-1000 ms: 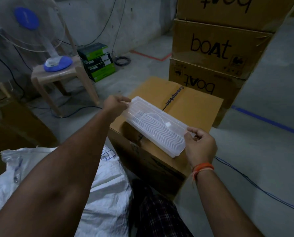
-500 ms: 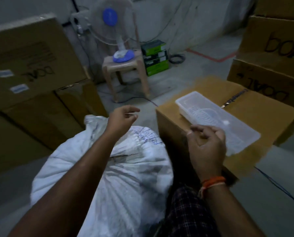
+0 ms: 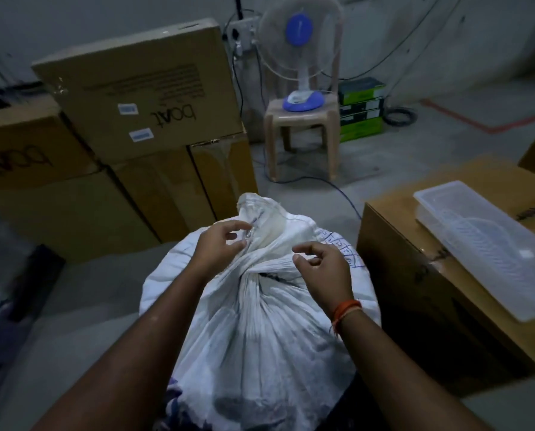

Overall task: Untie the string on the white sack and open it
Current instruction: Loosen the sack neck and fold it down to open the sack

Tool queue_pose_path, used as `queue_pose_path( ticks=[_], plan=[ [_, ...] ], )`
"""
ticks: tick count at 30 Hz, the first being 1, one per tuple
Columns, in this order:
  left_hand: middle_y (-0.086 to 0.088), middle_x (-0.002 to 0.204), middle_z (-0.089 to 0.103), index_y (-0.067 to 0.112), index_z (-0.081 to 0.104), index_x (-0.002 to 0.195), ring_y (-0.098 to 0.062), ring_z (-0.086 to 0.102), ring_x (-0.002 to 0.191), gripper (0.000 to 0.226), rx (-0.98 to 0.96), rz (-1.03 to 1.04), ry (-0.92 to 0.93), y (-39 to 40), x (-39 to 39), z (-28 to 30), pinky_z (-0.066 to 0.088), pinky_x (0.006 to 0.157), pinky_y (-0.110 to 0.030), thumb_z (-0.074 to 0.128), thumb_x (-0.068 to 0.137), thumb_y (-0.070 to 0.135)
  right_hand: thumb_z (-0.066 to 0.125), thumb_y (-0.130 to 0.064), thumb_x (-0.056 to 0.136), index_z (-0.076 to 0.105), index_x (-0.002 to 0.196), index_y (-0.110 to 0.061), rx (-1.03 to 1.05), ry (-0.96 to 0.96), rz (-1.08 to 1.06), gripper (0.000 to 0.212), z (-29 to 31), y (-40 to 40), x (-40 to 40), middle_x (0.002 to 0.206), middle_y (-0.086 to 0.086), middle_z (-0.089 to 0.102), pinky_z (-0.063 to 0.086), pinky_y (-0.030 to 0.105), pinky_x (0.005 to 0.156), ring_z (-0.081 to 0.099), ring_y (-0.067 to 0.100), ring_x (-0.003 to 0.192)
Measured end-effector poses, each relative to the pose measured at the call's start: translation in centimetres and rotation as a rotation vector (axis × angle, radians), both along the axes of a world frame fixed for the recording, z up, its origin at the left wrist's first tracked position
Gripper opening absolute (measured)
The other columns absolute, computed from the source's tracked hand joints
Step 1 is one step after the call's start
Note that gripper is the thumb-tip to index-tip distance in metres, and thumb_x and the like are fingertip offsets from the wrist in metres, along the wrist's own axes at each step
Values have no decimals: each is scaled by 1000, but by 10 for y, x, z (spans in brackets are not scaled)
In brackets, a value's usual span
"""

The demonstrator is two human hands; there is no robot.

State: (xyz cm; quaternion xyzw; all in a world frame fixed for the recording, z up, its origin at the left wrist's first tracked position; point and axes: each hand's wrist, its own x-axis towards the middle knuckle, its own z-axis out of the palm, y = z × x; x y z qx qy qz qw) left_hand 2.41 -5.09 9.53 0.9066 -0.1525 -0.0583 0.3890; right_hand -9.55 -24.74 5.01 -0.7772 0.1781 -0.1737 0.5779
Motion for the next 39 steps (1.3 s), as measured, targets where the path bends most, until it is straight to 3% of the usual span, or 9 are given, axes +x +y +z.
queue_pose_path(
  ticks=[3,7,12,20,23,29,32,36,39],
  plan=[
    [0,144,68,31,75,130,-22,69,122,42,119,-81,-63,6,9,-11,59,102,-43,75,93,12,73,-10,87,79,99,-27,-84,-3,18,21,-6,10,15,109,1,70,45,-1,70,64,2,81],
    [-1,138,69,33,73,132,-20,68,116,42,197,-144,-147,7,25,-26,57,92,-33,77,94,14,70,-10,89,80,101,-22,-188,-12,6,20,-16,20,38,103,2,71,45,0,71,62,0,74],
    [-2,138,68,34,75,128,-19,66,116,34,108,-34,-98,3,42,-46,50,90,-28,77,94,27,70,-21,91,78,106,-25,-84,46,-98,17,-28,34,61,95,-4,77,60,28,82,71,6,80],
    [-6,135,52,43,60,147,-19,57,117,55,192,-210,46,0,59,-79,50,106,-31,76,96,34,74,-41,89,74,124,-24,-137,213,-33,39,-49,42,91,107,-2,79,58,35,96,73,15,100],
    [-8,130,65,38,63,145,-22,64,105,52,282,-210,-54,-3,64,-82,55,95,-34,77,95,33,78,-37,85,77,114,-20,-140,247,-60,33,-58,43,101,96,-1,79,59,36,93,73,17,94],
    [1,126,79,31,75,133,3,66,75,42,102,-95,17,9,63,-78,46,70,-4,80,92,23,76,-13,78,78,94,-24,-13,167,-57,19,-67,38,102,74,-8,70,59,31,79,64,9,68],
    [2,125,80,28,78,128,-8,76,95,36,-142,-38,133,24,53,-69,62,87,-20,81,93,23,70,-9,75,77,90,-25,207,92,4,23,-63,38,93,68,-7,65,54,32,68,57,10,61],
    [4,123,80,28,80,122,-19,79,101,31,-315,-3,189,44,29,-55,67,78,-28,83,92,20,63,-8,71,79,100,-15,406,-2,121,34,-51,44,74,73,-4,67,47,28,65,54,12,63],
    [6,123,82,28,81,120,-20,80,108,32,-350,17,160,64,8,-44,66,91,-42,85,89,21,67,-7,76,80,104,-10,425,-45,222,31,-39,44,55,75,-9,73,49,22,64,58,7,65]
  ],
)
